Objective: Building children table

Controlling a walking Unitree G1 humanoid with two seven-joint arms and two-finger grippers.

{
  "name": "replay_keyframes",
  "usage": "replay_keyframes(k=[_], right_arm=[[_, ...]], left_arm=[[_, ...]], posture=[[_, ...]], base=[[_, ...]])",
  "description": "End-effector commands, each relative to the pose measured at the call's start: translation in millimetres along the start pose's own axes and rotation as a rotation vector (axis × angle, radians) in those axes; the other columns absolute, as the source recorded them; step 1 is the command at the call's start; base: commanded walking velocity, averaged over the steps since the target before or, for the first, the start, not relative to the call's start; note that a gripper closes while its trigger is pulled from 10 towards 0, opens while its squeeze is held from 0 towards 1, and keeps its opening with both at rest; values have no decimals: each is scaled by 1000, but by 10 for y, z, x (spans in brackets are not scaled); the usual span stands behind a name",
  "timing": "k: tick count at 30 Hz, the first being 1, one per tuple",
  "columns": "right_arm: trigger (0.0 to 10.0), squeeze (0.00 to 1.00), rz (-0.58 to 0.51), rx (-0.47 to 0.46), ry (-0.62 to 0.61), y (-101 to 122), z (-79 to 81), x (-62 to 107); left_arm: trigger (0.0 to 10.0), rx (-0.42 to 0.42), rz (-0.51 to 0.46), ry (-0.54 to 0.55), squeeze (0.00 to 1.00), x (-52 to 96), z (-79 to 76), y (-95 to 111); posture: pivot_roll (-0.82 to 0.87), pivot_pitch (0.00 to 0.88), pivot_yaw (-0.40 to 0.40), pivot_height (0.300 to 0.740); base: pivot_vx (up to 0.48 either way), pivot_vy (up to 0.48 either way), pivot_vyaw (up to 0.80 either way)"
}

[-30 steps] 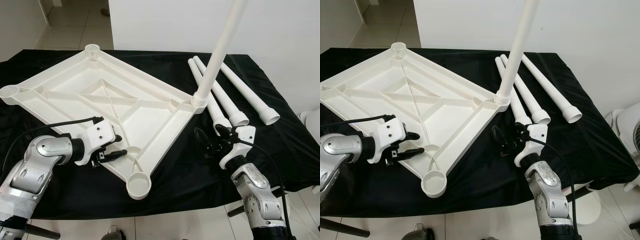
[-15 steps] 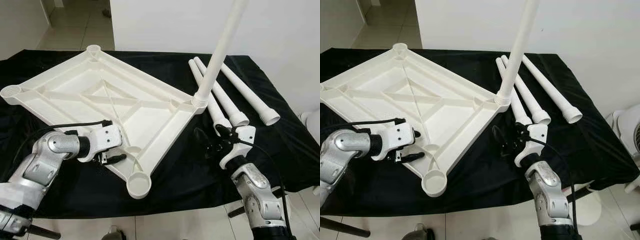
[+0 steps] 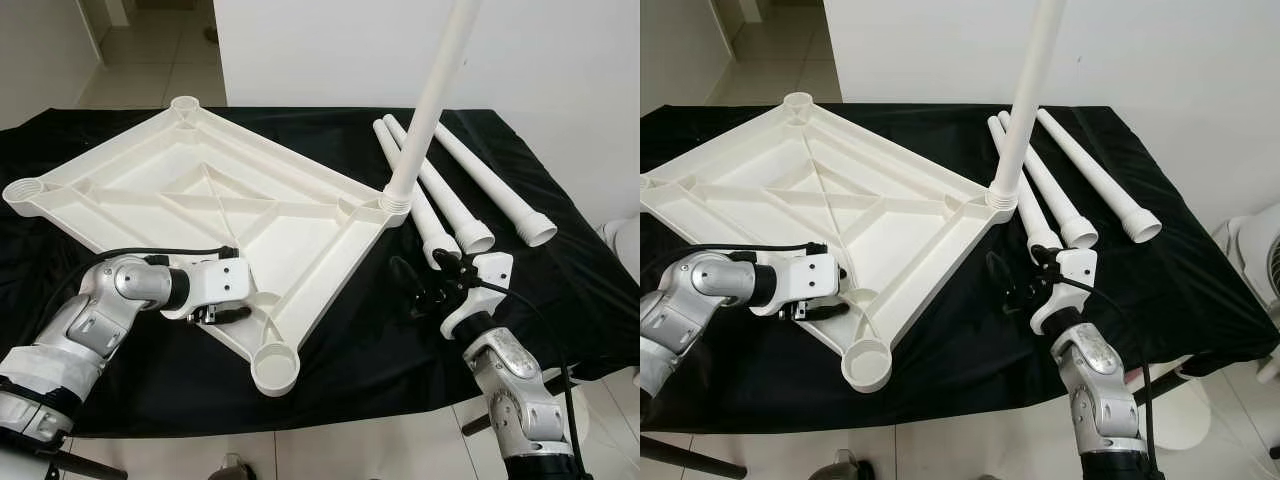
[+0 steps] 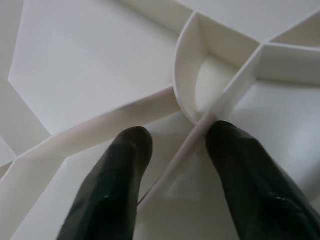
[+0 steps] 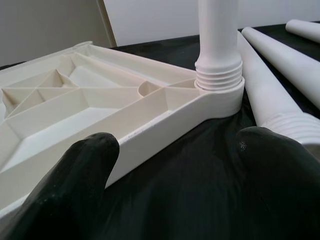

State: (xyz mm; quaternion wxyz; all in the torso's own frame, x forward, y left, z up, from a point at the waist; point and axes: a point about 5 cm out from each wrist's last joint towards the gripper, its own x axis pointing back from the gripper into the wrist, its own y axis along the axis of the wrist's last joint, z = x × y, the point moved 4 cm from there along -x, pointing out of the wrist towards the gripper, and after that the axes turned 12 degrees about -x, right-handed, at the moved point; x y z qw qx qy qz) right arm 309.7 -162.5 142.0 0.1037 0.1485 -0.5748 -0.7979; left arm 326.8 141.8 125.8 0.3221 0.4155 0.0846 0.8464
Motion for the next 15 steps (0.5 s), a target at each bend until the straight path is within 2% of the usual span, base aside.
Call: replay_keyframes(k=[1,15], right_arm=[[10000,0,-10,7,-10,14,-13,22],[10000,0,-10,7,-22,17,-33,31]], left_arm=[[0,15,39,-10,0,-24,-37,-93],[0,14,56,10,0,-27,27,-203]], posture=[[10,79,13,740],[8,85,16,740]], base=[[0,0,0],[0,0,0]])
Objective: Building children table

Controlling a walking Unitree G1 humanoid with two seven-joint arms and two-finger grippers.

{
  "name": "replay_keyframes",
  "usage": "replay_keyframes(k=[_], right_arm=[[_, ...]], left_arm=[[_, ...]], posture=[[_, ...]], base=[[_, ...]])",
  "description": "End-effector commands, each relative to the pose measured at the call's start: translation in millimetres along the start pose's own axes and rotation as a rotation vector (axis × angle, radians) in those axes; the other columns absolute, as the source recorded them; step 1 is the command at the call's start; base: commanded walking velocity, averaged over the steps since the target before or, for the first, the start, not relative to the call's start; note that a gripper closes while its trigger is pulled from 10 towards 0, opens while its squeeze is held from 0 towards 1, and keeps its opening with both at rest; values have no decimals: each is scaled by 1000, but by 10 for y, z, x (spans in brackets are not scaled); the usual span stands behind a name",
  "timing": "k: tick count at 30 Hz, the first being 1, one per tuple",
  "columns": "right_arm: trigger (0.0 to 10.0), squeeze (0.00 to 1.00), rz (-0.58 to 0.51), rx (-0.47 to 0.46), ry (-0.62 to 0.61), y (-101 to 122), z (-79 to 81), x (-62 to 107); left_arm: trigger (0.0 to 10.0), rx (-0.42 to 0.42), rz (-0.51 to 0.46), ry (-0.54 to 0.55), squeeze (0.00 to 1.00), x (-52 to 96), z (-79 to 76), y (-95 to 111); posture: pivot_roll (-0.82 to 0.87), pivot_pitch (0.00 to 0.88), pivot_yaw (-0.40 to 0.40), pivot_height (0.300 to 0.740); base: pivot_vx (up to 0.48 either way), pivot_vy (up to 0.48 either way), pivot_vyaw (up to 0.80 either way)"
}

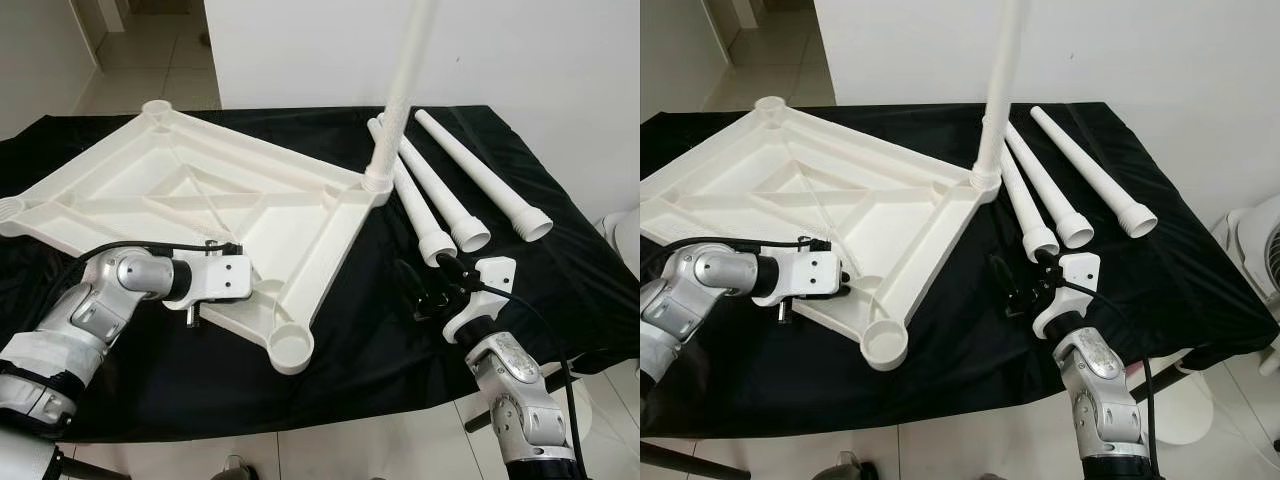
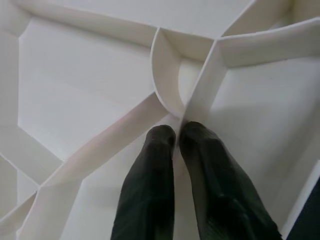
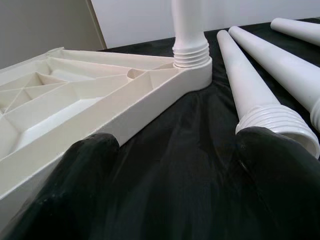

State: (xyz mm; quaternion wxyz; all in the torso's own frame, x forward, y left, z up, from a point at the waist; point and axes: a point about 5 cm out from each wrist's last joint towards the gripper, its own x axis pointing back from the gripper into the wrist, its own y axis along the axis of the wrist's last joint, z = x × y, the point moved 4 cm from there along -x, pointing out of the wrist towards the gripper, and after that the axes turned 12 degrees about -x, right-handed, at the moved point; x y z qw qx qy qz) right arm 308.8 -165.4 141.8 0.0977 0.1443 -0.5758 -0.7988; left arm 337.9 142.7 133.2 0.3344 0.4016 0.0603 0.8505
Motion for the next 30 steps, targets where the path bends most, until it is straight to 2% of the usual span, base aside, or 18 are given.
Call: replay_keyframes(k=[1,7,8,12,14,17,21,23,30], right_arm=[[10000,0,-6,5,-9,11,-13,14],[10000,0,-9,6,-15,20,-19,17],[10000,0,-13,5,-19,27,-21,17],[10000,0,-14,3,-22,25,-21,18],[10000,0,-12,-1,-23,17,-11,21],[10000,0,-9,-3,-22,11,-7,21],[10000,0,-8,-3,-22,9,-7,21],[10000,0,-10,-3,-11,19,3,-22],[10000,0,-10,-3,-4,25,12,-55]], left_arm=[[0,80,53,8,0,-42,-107,-163],[0,97,46,49,0,-88,-50,-154],[0,134,32,90,0,-129,4,-128],[0,149,24,104,0,-158,18,-102],[0,172,-24,122,0,-244,12,27],[0,191,-72,134,0,-288,11,133],[0,197,-83,138,0,-296,15,153],[0,234,-181,137,0,-420,-39,440],[0,255,-177,147,0,-441,-93,466]], posture=[[6,85,17,740],[4,90,21,740],[6,94,22,740],[5,94,22,740],[3,102,19,740],[5,105,17,740],[5,105,17,740],[15,111,7,740],[28,113,-2,740]], base=[[0,0,0],[0,0,0],[0,0,0],[0,0,0],[0,0,0],[0,0,0],[0,0,0],[0,0,0],[0,0,0]])
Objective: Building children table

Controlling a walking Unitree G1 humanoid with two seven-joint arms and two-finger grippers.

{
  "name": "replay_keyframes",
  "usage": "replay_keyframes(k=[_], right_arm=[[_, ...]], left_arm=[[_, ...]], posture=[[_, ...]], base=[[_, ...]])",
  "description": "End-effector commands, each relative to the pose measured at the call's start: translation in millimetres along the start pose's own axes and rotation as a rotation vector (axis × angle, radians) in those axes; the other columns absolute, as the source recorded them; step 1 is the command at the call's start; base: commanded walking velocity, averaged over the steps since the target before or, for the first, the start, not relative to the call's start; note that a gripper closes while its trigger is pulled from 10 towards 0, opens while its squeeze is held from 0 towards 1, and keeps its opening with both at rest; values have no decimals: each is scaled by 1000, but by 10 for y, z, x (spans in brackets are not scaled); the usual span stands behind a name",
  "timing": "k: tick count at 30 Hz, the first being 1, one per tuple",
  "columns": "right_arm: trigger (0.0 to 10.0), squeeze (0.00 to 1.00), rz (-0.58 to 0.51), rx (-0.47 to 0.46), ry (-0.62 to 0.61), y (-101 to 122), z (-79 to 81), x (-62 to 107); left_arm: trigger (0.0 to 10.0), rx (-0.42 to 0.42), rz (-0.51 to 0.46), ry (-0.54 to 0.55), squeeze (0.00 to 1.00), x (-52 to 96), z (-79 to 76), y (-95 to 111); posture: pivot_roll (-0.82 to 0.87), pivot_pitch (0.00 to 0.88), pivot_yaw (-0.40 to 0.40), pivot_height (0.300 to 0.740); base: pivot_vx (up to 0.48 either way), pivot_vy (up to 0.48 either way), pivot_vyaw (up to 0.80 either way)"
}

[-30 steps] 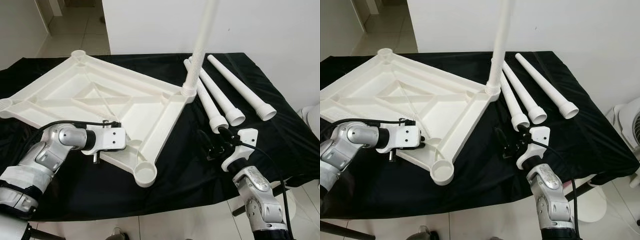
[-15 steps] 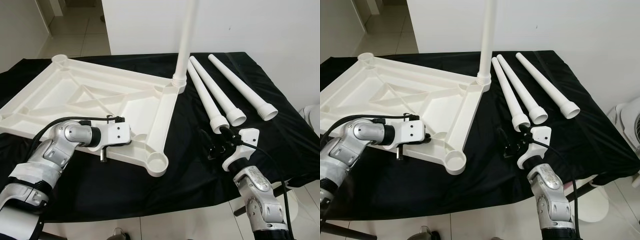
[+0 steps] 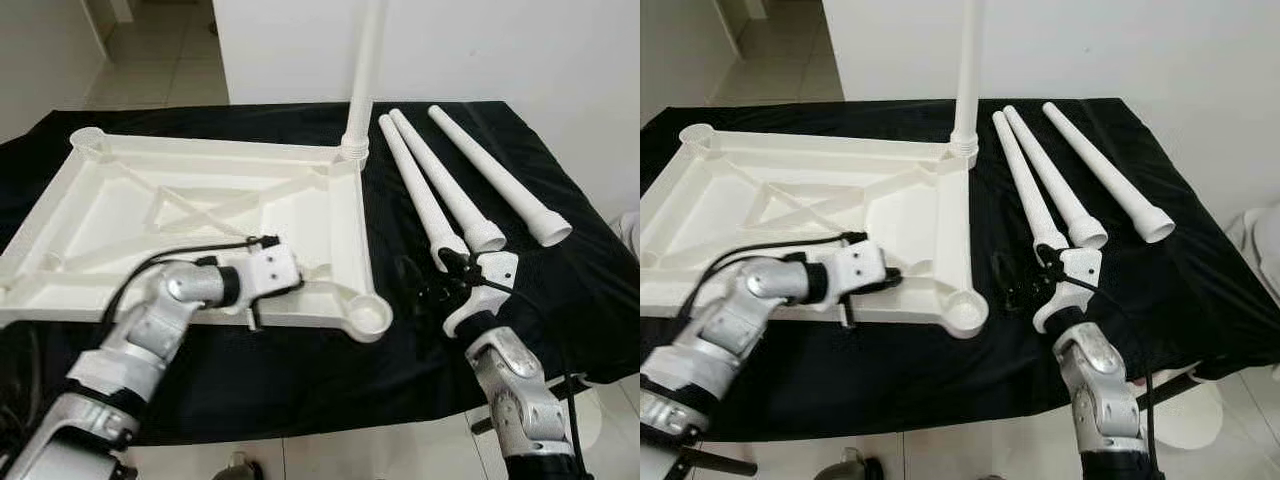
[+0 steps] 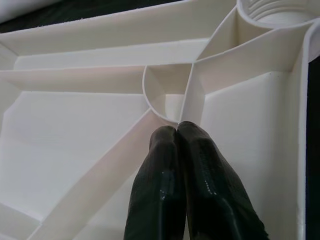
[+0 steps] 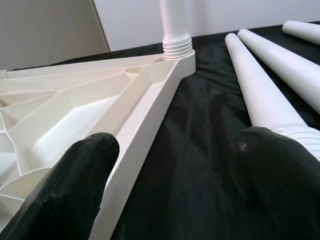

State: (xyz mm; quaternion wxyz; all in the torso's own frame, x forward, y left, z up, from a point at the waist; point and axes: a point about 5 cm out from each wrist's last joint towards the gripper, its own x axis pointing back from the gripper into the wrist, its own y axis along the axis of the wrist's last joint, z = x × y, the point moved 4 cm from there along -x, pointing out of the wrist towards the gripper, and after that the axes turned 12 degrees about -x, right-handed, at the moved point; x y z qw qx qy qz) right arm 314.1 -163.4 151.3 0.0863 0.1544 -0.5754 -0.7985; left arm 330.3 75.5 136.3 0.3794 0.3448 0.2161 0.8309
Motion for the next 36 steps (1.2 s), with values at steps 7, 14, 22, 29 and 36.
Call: replay_keyframes(k=[7,14,22,29,36], right_arm=[[10000,0,21,-13,-1,-66,0,-31],[10000,0,25,-8,17,-76,47,-78],[10000,0,17,-6,36,-57,78,-121],[10000,1000,-57,-7,-32,127,13,-329],[10000,1000,-98,95,-205,246,-211,-443]], left_arm=[[5333,136,48,99,0,0,-33,-102],[10000,195,57,145,733,22,-10,-126],[10000,215,-34,143,1000,129,46,8],[10000,364,-240,290,0,345,547,300],[10000,456,-281,476,0,385,821,318]], posture=[[44,114,-11,740],[41,111,-19,740],[40,106,-35,740],[33,96,-53,740],[23,80,-51,740]], base=[[0,0,0],[0,0,0],[0,0,0],[0,0,0],[0,0,0]])
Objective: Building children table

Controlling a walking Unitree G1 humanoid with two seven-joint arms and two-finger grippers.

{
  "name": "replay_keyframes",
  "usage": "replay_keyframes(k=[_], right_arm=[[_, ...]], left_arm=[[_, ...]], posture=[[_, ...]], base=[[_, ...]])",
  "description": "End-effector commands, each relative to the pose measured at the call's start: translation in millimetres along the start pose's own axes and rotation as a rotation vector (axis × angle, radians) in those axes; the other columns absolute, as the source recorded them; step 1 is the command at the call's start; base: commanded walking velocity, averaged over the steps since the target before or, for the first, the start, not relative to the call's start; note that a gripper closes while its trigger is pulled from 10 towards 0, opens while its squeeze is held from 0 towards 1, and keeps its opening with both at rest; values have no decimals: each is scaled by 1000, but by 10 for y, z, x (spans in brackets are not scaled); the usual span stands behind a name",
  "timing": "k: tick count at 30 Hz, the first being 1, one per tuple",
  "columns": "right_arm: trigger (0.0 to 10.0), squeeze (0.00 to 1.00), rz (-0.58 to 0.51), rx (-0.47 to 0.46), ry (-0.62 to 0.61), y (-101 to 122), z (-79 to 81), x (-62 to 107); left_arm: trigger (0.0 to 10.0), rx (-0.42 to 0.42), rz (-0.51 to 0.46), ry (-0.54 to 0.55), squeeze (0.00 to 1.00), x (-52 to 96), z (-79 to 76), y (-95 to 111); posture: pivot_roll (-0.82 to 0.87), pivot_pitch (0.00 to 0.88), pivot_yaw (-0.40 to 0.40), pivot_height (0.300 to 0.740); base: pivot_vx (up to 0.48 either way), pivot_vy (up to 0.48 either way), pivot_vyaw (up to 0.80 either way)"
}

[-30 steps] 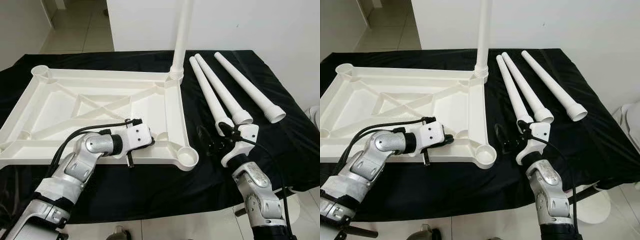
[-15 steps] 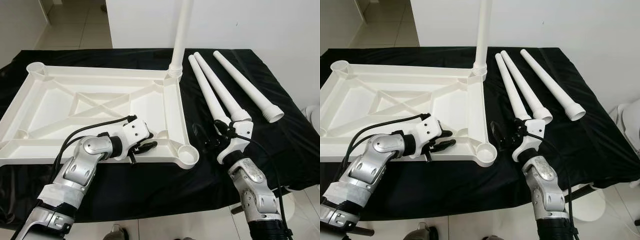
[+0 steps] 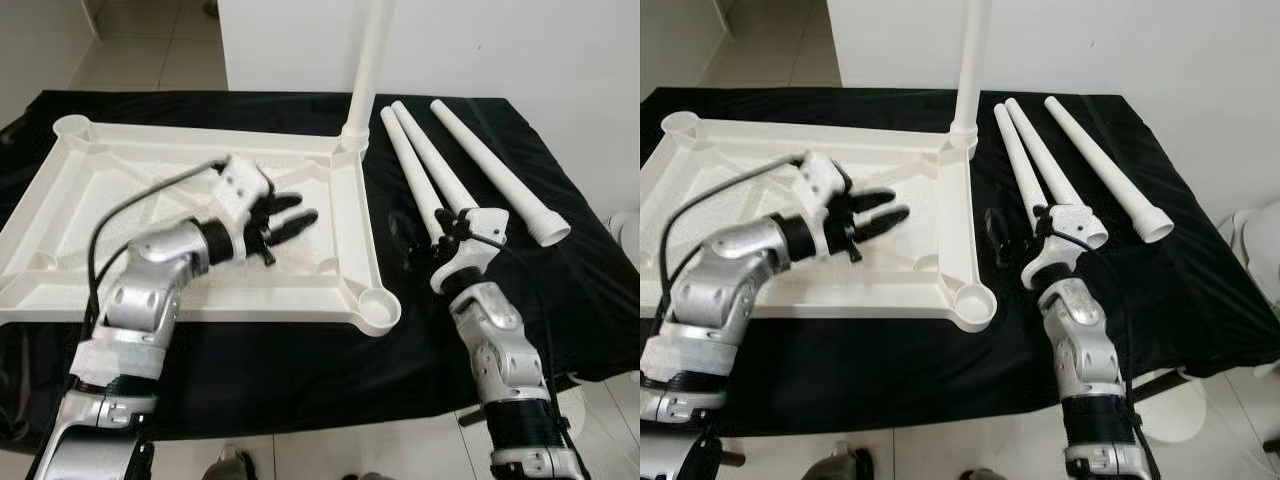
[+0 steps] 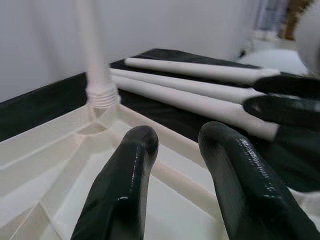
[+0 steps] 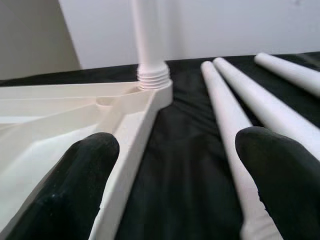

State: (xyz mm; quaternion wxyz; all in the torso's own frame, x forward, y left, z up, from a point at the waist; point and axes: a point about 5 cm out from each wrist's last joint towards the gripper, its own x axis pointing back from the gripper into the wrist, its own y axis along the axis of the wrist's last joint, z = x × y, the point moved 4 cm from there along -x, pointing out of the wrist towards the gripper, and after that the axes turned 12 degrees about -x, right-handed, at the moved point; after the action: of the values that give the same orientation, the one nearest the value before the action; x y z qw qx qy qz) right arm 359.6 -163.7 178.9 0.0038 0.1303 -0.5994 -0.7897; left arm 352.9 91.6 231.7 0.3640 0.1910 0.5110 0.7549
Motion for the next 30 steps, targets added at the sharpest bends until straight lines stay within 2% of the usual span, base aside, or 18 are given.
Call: replay_keyframes(k=[1,3,4,6,7,8,13,16,20,23,30], right_arm=[[10000,1000,-2,28,-69,-6,-133,6],[10000,1000,-10,53,-159,9,-256,-16],[10000,1000,-10,53,-159,9,-256,-16],[10000,1000,19,109,-258,-24,-411,-11],[10000,808,23,97,-272,-37,-443,-5],[10000,0,22,97,-275,-41,-459,1],[10000,0,29,93,-298,-78,-498,4],[10000,0,38,66,-284,-121,-486,-13],[10000,0,53,49,-266,-176,-471,-63],[10000,0,67,49,-251,-195,-482,-119],[10000,0,87,58,-251,-213,-527,-183]], left_arm=[[10000,19,23,43,0,-9,22,-66],[10000,11,58,114,0,-21,50,-140],[10000,11,58,114,0,-21,50,-140],[10000,55,97,194,0,-33,52,-232],[10000,68,113,228,0,-38,49,-261],[10000,60,115,238,0,-42,14,-266],[10000,91,106,263,0,-61,-88,-263],[10000,61,114,233,0,-70,-203,-268],[10000,53,133,274,0,-74,-191,-285],[10000,16,151,257,0,-71,-242,-312],[10000,2,153,218,0,-54,-310,-293]], posture=[[23,80,-51,740],[22,75,-47,740],[22,75,-47,740],[27,68,-47,740],[28,67,-45,740],[30,64,-43,740],[36,58,-44,740],[39,58,-45,740],[41,62,-46,740],[45,79,-51,740],[51,89,-58,740]], base=[[0,0,0],[0,0,0],[0,0,0],[0,0,0],[0,0,0],[0,0,0],[0,0,0],[0,0,0],[0,0,0],[0,0,0],[0,0,0]])
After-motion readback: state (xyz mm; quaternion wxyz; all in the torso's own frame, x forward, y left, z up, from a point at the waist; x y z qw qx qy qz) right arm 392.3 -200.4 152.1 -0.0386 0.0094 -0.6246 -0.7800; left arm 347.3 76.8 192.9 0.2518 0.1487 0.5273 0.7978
